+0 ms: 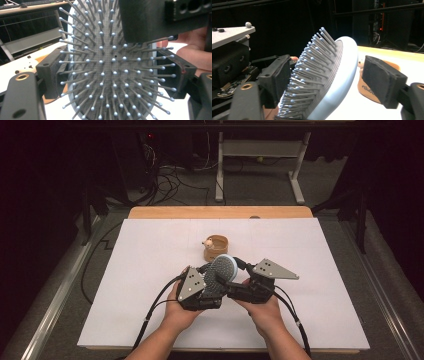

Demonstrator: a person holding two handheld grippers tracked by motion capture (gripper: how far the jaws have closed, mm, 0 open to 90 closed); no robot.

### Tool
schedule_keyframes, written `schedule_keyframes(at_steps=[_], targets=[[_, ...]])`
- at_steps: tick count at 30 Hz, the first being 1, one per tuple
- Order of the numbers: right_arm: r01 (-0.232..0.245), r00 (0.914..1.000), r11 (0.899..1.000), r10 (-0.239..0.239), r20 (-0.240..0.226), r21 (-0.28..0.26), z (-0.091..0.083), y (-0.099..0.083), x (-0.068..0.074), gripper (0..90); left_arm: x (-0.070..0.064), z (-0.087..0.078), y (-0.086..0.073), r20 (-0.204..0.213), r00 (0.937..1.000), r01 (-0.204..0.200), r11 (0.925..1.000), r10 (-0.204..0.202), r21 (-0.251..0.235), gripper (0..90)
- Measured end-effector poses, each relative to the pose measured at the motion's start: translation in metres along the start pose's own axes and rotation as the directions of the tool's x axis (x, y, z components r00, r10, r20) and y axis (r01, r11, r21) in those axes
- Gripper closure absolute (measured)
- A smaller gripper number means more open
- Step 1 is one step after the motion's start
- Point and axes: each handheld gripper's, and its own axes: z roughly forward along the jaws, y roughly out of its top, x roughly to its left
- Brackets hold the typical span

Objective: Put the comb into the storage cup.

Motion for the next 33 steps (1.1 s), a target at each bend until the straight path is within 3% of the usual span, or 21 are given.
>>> schedule_keyframes(at_steps=[9, 16, 33], targets=[[-0.033, 0.9987, 0.999, 0.034, -0.038, 0.008, 0.0012, -0.0015, -0.0019, 36.0, 0.0004, 0.0008, -0.0008, -0.002, 1.0000, -0.001, 1.0000, 0.001, 0.007, 20.8], [-0.042, 0.9982, 0.998, 0.044, -0.041, 0.037, 0.0025, -0.0020, -0.0030, 34.1, -0.0003, 0.0014, -0.0022, 0.001, 1.0000, -0.008, 0.9999, 0.008, 0.011, 20.8], [-0.053, 0.9974, 0.998, 0.055, -0.047, 0.036, -0.0020, 0.0007, -0.0026, 45.0, -0.0041, 0.0018, -0.0022, -0.003, 0.9993, -0.038, 0.9992, 0.038, 0.007, 20.8]])
